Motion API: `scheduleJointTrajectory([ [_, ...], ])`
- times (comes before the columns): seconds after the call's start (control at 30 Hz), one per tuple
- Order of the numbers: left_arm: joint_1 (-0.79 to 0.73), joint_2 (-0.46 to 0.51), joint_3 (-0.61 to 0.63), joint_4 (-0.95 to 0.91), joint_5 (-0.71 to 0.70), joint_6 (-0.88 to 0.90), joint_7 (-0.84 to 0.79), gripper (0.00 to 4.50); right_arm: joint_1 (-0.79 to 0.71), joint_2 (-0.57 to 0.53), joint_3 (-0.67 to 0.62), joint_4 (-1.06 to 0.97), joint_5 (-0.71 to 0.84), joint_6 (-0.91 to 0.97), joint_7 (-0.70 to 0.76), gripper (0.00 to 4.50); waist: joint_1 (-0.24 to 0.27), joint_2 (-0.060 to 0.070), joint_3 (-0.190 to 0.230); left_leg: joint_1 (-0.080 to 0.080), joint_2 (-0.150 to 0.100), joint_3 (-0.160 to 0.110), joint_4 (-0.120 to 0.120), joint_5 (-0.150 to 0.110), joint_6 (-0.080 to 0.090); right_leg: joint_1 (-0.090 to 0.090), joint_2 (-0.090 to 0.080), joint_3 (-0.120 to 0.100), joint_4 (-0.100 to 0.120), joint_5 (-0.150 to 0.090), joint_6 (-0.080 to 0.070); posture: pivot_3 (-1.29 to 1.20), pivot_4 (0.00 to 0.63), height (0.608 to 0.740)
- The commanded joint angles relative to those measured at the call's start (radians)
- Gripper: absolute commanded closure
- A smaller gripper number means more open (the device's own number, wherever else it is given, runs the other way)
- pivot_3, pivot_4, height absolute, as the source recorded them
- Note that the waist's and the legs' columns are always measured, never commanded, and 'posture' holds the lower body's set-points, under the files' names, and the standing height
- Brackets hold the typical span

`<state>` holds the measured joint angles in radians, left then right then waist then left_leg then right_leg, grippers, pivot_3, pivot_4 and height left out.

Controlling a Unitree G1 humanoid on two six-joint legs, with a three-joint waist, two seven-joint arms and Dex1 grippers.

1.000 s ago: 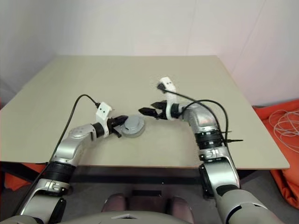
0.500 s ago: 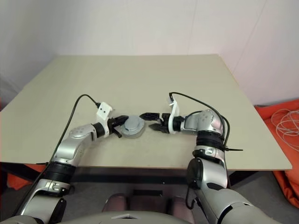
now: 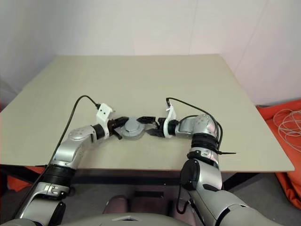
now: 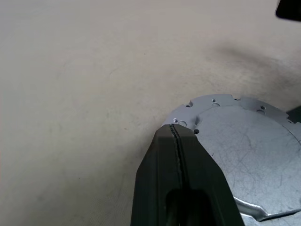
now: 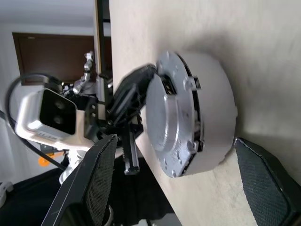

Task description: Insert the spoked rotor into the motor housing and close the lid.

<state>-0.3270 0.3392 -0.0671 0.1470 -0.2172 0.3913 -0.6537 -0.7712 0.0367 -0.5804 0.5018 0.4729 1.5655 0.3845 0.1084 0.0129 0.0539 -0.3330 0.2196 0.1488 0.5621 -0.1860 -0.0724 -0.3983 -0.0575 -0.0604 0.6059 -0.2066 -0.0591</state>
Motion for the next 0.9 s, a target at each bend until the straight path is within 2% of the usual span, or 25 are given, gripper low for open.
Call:
scheduleJointTrajectory([
  [0.03,0.027,0.001,-0.027,0.013,0.01,0.034,-0.01,4.5,-0.001,0.003,0.015,-0.001,0.028,-0.007,-0.006,0.02,0.0,0.0,0.0,0.0,0.0,0.0,0.0,0.0,0.0,0.0,0.0,0.0,0.0,0.0,0.0,0.0,0.0,0.74],
  [0.23,0.02,-0.003,-0.029,0.018,0.011,0.035,-0.01,4.5,0.001,0.028,0.0,0.015,0.034,-0.019,-0.018,0.02,0.0,0.0,0.0,0.0,0.0,0.0,0.0,0.0,0.0,0.0,0.0,0.0,0.0,0.0,0.001,0.0,0.0,0.74],
  [0.27,0.02,-0.003,-0.03,0.017,0.011,0.036,-0.011,4.5,0.001,0.031,-0.003,0.015,0.035,-0.02,-0.021,0.19,0.0,0.0,0.0,0.0,0.0,0.0,0.0,0.0,0.0,0.0,0.0,0.0,0.0,0.0,0.001,0.0,0.0,0.74],
  [0.33,0.021,-0.003,-0.03,0.016,0.01,0.036,-0.011,4.5,0.002,0.031,-0.004,0.018,0.038,-0.027,-0.027,0.61,0.0,0.0,0.0,0.0,0.0,0.0,0.0,0.0,0.0,0.0,0.0,0.0,0.0,0.0,0.001,0.0,0.0,0.74],
  [0.5,0.022,-0.003,-0.029,0.015,0.01,0.037,-0.011,4.5,0.002,0.032,-0.016,0.028,0.051,-0.027,-0.036,2.33,0.0,0.0,0.0,0.0,0.0,0.0,0.0,0.0,0.0,-0.001,0.0,0.0,0.0,0.0,0.001,0.0,0.0,0.74],
  [0.63,0.021,-0.005,-0.025,0.015,0.009,0.041,-0.012,4.5,0.004,0.033,-0.02,0.028,0.067,-0.026,-0.047,3.41,0.0,0.001,-0.001,0.0,0.0,0.0,-0.001,0.0,0.0,-0.001,0.0,0.0,0.0,-0.001,0.001,0.0,0.0,0.74],
  [0.8,0.016,-0.039,0.029,0.006,-0.041,0.071,0.007,4.5,0.004,0.034,-0.028,0.023,0.084,-0.022,-0.052,3.43,0.0,0.001,-0.001,0.0,0.0,0.0,-0.001,0.0,0.0,0.0,0.0,0.0,0.0,-0.001,0.001,0.0,0.0,0.74],
  [0.9,-0.006,-0.131,0.193,-0.023,-0.198,0.203,0.105,4.5,0.002,0.034,-0.031,0.017,0.092,-0.02,-0.053,3.43,0.0,0.001,0.0,0.0,0.0,0.0,0.0,0.0,0.0,0.0,0.0,0.0,0.0,-0.001,0.001,0.0,0.0,0.74],
])
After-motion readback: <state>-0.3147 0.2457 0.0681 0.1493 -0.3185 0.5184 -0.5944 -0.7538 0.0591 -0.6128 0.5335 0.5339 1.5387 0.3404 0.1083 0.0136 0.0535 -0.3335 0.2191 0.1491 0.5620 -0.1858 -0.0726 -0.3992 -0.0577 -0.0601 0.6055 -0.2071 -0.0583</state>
